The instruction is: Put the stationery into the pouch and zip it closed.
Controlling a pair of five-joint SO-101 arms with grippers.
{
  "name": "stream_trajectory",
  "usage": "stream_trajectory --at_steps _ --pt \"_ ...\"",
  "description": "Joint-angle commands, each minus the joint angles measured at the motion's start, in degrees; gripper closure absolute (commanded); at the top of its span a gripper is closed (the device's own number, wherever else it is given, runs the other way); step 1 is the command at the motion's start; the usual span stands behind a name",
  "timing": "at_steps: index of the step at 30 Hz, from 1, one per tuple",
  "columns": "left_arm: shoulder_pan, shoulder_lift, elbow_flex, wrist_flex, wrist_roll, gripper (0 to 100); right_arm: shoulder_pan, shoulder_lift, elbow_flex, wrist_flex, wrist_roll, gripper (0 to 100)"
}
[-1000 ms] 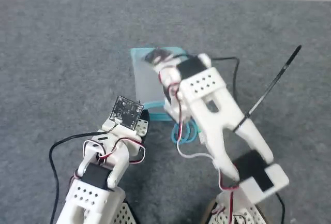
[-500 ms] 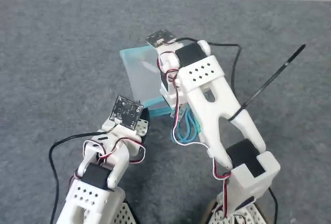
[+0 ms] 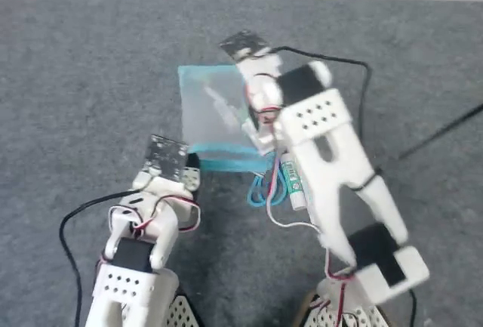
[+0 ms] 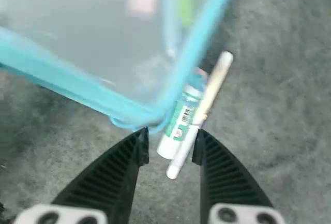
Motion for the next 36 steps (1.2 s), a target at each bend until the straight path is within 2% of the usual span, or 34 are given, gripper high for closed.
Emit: stream_trajectory --at_steps 1,6,14,22,28,36 --pt "-5.36 -0.70 -2.33 -2.90 0.35 99 3.82 -9.19 6.86 -3.91 2.11 84.8" --pt "-7.21 -0.70 -2.24 -3.08 0.35 99 9.27 -12.97 22.51 -6.73 6.42 84.8" --pt "-7.47 -0.88 -1.10 -3.16 0.26 99 12.97 -12.97 46.59 -25.45 8.53 84.8" --pt "-7.21 -0.97 -1.10 -3.16 0.26 99 12.88 -12.35 54.59 -34.07 8.09 84.8" --pt "-7.12 -0.88 -1.10 -3.25 0.26 99 12.70 -12.35 57.93 -34.86 7.91 85.3" --pt "-7.12 -0.88 -1.01 -3.08 0.26 99 13.14 -12.35 59.69 -37.58 5.80 98.5"
